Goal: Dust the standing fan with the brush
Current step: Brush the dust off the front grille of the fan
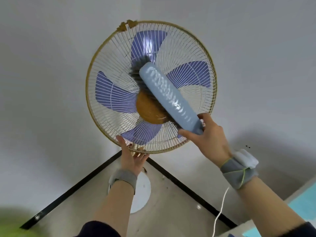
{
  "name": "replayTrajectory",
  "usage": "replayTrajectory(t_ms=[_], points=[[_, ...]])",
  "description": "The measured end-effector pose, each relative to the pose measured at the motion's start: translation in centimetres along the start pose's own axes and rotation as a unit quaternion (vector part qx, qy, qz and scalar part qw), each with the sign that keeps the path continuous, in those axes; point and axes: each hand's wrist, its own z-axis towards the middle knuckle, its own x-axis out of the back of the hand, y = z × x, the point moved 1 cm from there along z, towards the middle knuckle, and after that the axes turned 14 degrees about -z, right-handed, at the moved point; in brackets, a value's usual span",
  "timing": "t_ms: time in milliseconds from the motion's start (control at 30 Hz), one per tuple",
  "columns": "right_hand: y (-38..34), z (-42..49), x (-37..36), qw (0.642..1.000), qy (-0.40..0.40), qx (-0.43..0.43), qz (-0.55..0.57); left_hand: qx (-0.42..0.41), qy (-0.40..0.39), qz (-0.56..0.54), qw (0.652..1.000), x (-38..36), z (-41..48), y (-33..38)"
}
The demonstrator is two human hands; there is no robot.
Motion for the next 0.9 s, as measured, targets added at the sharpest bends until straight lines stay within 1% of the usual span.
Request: replayTrajectory(t_ms=[67,133,267,367,500,567,700,900], points=[[-0.4,0.0,0.3,0.999,-0.005,0.031,-0.024,0.013,-0.009,-0.012,1.0,0.6,0.3,0.4],[-1.1,0.0,0.1,0.994,-0.001,0.084,-0.068,0.025,-0.01,-0.019,0.999,1.3,0.7,0.7],[-2.7,0.4,-1.9,0.956,0.032,0.216,-0.194,0.029,-0.014,-0.003,0.999,1.8,1.4,1.6],[-2.8,0.2,-3.4,0.935,0.036,0.256,-0.244,0.027,-0.007,0.016,0.999,1.5,1.8,2.2],[-1.0,-0.5,-5.8,0.935,0.038,0.246,-0.253,-0.005,0.007,0.069,0.998,1.4,2.0,2.3],[0.1,-0.9,-6.8,0.941,0.031,0.226,-0.248,-0.002,0.002,0.088,0.996,1.6,2.0,2.2],[1.3,-1.6,-8.1,0.962,-0.02,0.169,-0.212,0.01,0.001,0.084,0.996,1.7,2.5,2.1],[1.2,-3.1,-8.7,0.978,-0.083,0.107,-0.159,0.011,-0.007,0.071,0.997,1.8,3.2,1.8]])
